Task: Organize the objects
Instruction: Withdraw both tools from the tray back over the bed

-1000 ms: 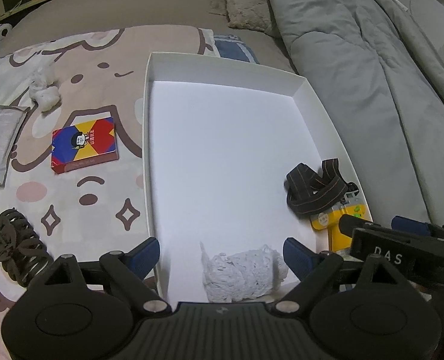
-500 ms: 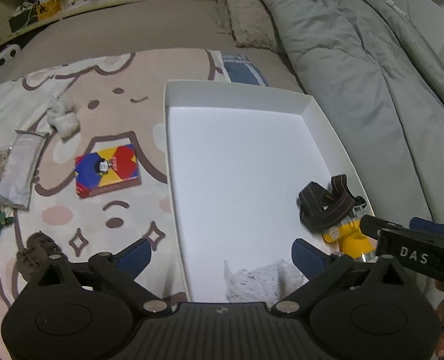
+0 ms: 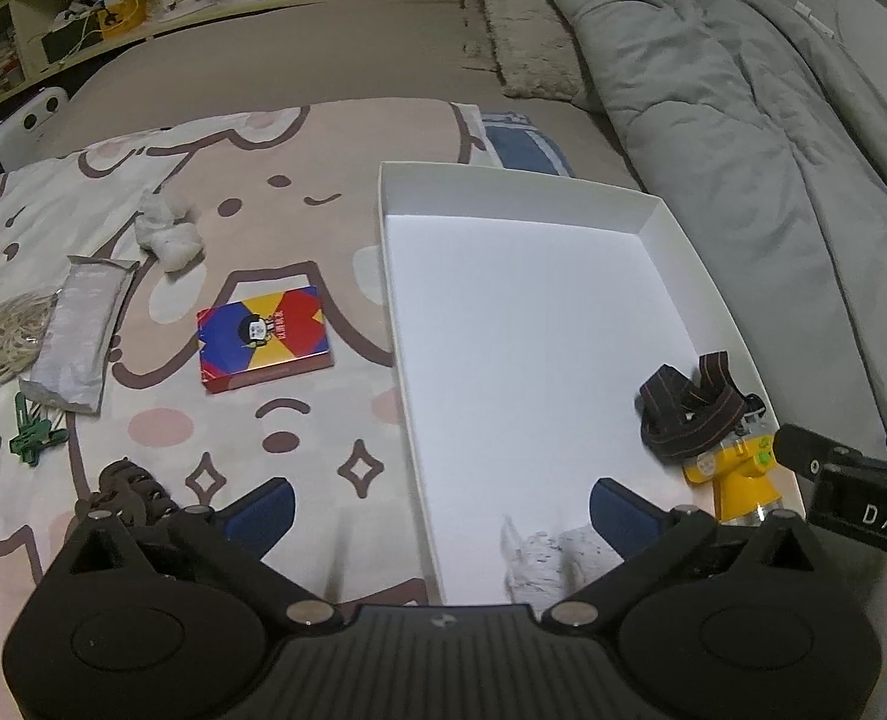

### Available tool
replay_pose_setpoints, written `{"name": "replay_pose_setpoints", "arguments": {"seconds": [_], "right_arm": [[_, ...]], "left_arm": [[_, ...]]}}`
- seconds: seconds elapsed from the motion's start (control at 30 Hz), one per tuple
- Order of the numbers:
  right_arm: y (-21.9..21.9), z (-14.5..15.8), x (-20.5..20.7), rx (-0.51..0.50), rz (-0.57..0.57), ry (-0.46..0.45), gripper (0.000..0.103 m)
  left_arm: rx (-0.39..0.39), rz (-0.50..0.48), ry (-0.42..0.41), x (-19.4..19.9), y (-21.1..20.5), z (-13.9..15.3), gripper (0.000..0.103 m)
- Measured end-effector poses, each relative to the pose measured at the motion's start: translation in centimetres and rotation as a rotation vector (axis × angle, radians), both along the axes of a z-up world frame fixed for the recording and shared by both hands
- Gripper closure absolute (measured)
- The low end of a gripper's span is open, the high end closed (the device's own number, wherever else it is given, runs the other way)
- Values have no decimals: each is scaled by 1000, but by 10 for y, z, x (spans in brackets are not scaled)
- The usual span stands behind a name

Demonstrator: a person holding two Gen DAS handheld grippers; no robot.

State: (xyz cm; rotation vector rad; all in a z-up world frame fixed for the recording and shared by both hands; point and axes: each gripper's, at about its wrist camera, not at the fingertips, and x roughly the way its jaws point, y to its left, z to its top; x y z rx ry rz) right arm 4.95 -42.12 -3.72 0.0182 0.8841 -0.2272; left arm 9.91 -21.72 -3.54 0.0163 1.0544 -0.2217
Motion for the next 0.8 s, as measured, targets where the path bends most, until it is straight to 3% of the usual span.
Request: {"name": "replay_pose_setpoints", "arguments": {"seconds": [0.47,0.8], "right_arm": [[12,-3,6,10,-5,13,0],[51,3,13,-3,64,1,0]], "left_arm": [[-4,55,-30,6,43,9,0],[19,109,-58,7,95,19,0]]}}
